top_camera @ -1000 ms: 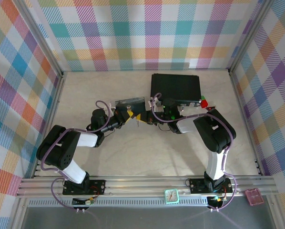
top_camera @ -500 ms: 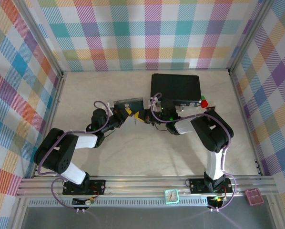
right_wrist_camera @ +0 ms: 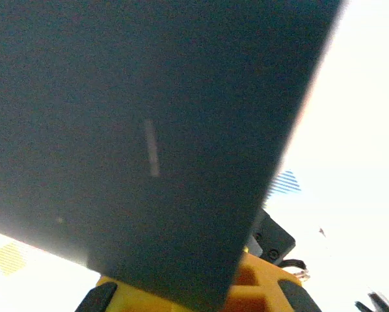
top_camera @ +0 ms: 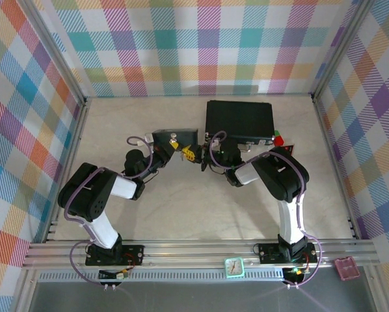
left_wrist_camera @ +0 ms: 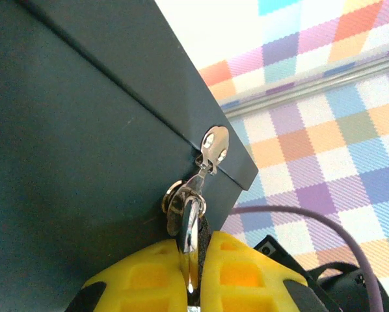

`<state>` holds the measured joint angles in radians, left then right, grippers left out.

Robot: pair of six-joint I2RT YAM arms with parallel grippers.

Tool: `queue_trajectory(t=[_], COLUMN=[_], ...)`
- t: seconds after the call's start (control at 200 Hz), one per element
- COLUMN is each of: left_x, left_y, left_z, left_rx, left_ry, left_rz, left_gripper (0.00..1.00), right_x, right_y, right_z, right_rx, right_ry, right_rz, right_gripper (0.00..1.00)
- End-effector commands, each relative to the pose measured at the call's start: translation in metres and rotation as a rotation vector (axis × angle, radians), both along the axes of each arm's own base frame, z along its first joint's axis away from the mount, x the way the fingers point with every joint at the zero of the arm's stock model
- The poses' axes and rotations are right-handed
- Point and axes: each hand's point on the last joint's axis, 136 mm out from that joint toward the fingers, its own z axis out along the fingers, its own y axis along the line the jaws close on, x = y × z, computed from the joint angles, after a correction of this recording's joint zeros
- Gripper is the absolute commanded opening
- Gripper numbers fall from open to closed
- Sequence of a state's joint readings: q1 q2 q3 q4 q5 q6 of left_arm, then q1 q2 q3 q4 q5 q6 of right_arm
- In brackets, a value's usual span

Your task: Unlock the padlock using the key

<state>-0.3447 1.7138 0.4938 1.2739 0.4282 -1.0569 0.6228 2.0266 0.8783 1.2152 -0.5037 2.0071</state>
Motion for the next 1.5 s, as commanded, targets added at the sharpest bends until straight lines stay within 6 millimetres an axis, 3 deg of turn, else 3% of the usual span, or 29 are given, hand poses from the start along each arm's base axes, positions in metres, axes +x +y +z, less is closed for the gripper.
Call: queue_trajectory(t=[0.0, 0.25, 0.545, 0.715, 0.84, 0.99, 1.185, 1.305, 1.415, 1.495], left_x=[-0.045, -0.046, -0.042, -0.029, -0.020, -0.014, -0.011, -0.011, -0.015, -0.018], left_y=[-0.052, -0.048, -0.044, -0.039, -0.034, -0.027, -0.017, -0.013, -0.009, -0.006], left_z=[0.034, 0.017, 0.019, 0.022, 0.025, 0.023, 0.019, 0.012, 0.001, -0.009], left_rx=[-0.012, 0.050, 0.062, 0.037, 0.019, 0.014, 0.023, 0.059, 0.092, 0.120], left_ry=[-0.158, -0.180, -0.200, -0.173, -0.153, -0.129, -0.107, -0.082, -0.045, -0.004], left_rz=[-0.309, -0.295, -0.261, -0.207, -0.155, -0.093, -0.024, -0.007, 0.005, 0.008], left_gripper=[0.00, 0.00, 0.00, 0.00, 0.00, 0.00, 0.00, 0.00, 0.00, 0.00], right_x=[-0.026, -0.043, -0.048, -0.034, -0.023, -0.019, -0.028, -0.037, -0.048, -0.054], right_y=[0.040, 0.061, 0.073, 0.057, 0.039, 0.027, 0.018, -0.005, -0.029, -0.042], right_z=[0.086, 0.089, 0.098, 0.059, 0.019, -0.011, -0.044, -0.064, -0.081, -0.083], right_rx=[0.289, 0.356, 0.384, 0.210, -0.005, -0.132, -0.259, -0.412, -0.654, -0.785], right_ry=[0.065, 0.183, 0.178, 0.025, -0.088, -0.183, -0.266, -0.317, -0.420, -0.477], right_rz=[0.103, 0.044, 0.042, 0.039, 0.037, 0.041, 0.073, 0.075, 0.137, 0.184], right_gripper=[0.00, 0.00, 0.00, 0.01, 0.10, 0.20, 0.34, 0.36, 0.39, 0.41])
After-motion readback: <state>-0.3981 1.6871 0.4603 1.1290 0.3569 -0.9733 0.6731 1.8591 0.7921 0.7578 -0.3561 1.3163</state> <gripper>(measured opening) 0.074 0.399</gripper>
